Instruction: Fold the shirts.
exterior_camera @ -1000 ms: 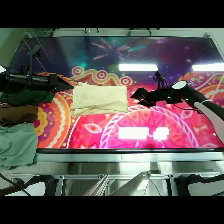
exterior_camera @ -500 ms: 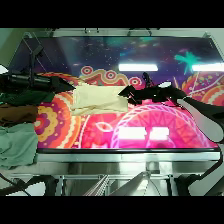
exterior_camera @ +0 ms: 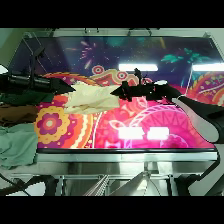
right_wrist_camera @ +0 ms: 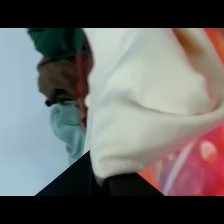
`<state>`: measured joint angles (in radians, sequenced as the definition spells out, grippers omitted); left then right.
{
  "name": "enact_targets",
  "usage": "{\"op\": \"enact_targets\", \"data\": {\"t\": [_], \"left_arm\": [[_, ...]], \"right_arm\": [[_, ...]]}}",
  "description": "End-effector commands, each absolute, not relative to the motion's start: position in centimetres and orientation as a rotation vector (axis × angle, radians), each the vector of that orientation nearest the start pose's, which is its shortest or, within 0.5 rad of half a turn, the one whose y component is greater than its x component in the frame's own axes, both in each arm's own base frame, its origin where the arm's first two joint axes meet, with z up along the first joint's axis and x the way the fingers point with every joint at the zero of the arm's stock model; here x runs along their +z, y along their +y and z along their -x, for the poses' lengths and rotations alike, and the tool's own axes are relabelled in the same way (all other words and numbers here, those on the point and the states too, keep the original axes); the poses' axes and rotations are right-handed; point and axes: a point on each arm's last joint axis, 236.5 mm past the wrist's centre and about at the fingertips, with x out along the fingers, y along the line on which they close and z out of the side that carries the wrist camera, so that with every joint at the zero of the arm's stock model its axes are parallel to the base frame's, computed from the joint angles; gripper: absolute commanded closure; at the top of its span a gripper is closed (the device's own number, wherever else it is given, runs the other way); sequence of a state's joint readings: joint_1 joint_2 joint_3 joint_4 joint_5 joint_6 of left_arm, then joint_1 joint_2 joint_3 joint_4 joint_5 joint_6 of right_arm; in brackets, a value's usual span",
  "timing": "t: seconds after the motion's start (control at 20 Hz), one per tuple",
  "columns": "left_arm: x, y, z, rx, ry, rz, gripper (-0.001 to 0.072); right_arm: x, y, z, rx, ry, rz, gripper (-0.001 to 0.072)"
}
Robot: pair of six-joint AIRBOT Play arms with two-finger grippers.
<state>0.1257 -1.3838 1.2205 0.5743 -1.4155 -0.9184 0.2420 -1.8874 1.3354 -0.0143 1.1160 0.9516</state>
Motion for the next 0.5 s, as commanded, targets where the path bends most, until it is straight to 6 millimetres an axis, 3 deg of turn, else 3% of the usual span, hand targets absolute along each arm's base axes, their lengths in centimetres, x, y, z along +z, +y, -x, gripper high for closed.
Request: {"op": "enact_targets", "data": {"t": [0.0, 0.15, 0.25, 0.35, 0.45], "left_arm": [[8.8, -15.3, -36.7, -0.954, 1.107, 0.445, 0.0698], [8.8, -15.4, -36.1, -0.973, 1.124, 0.445, 0.0698], [8.8, -15.5, -35.8, -0.981, 1.131, 0.444, 0.0697], [8.9, -15.5, -35.6, -0.990, 1.138, 0.444, 0.0698], [8.9, -15.6, -35.3, -1.001, 1.146, 0.444, 0.0697]], "right_arm": [[6.7, 31.3, -44.4, 1.074, 1.010, -0.979, 0.0698], [12.9, 25.4, -44.1, 0.994, 0.934, -0.856, 0.0698], [17.5, 18.9, -43.7, 0.874, 0.855, -0.806, 0.0698], [22.1, 11.3, -42.8, 0.728, 0.742, -0.807, 0.0698], [25.4, 3.3, -42.3, 0.556, 0.598, -0.830, 0.0698]]}}
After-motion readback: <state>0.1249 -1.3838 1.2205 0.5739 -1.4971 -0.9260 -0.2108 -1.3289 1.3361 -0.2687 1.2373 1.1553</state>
